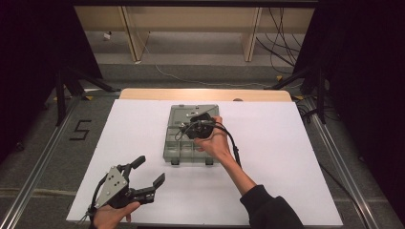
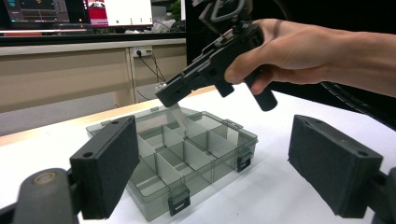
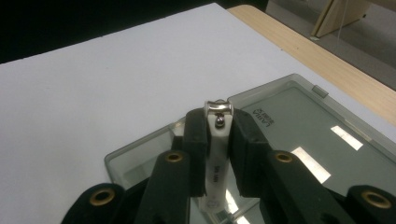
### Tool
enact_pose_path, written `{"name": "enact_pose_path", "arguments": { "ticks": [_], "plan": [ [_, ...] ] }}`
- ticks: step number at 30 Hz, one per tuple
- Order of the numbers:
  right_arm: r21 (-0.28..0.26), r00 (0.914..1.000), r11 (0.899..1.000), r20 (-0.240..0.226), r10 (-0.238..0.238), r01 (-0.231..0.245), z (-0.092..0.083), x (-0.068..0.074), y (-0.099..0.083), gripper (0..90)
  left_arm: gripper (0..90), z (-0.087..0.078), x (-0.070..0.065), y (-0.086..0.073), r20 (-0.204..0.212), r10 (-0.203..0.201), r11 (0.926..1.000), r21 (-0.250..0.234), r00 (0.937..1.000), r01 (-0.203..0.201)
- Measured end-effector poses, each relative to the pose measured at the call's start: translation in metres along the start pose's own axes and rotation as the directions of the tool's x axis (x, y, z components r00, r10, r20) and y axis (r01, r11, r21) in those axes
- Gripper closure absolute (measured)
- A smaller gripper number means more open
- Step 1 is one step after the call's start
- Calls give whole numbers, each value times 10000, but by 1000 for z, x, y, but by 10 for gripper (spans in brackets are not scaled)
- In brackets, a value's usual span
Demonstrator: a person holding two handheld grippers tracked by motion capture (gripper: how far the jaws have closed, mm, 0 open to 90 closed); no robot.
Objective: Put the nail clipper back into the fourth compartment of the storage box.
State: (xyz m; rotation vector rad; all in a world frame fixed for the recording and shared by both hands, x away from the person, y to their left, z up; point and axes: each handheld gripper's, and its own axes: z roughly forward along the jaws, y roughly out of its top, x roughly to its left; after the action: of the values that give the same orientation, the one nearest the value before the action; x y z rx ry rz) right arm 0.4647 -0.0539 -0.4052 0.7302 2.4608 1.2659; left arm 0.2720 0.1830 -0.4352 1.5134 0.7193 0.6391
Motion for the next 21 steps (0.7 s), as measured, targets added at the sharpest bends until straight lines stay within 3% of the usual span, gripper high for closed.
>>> {"name": "enact_pose_path", "arguments": {
  "ticks": [12,13,16,17,21],
  "plan": [
    [700,9991,9972,361,231,-256,20,-6,5,780,158,0,0,0,14,-22,10000,-25,10000,22],
    [574,9983,9981,563,180,-212,23,-6,5,780,158,0,0,0,19,-14,10000,-30,10000,14],
    [724,9985,9973,530,118,-157,24,-7,5,780,158,0,0,0,18,-26,10000,-16,10000,26],
    [658,9971,9976,749,163,-212,27,-8,4,780,158,0,0,0,23,-5,10000,-25,10000,5],
    [969,9980,9949,594,217,-274,29,-11,2,780,158,0,0,0,18,16,10000,-34,10000,-15]
  ]
}}
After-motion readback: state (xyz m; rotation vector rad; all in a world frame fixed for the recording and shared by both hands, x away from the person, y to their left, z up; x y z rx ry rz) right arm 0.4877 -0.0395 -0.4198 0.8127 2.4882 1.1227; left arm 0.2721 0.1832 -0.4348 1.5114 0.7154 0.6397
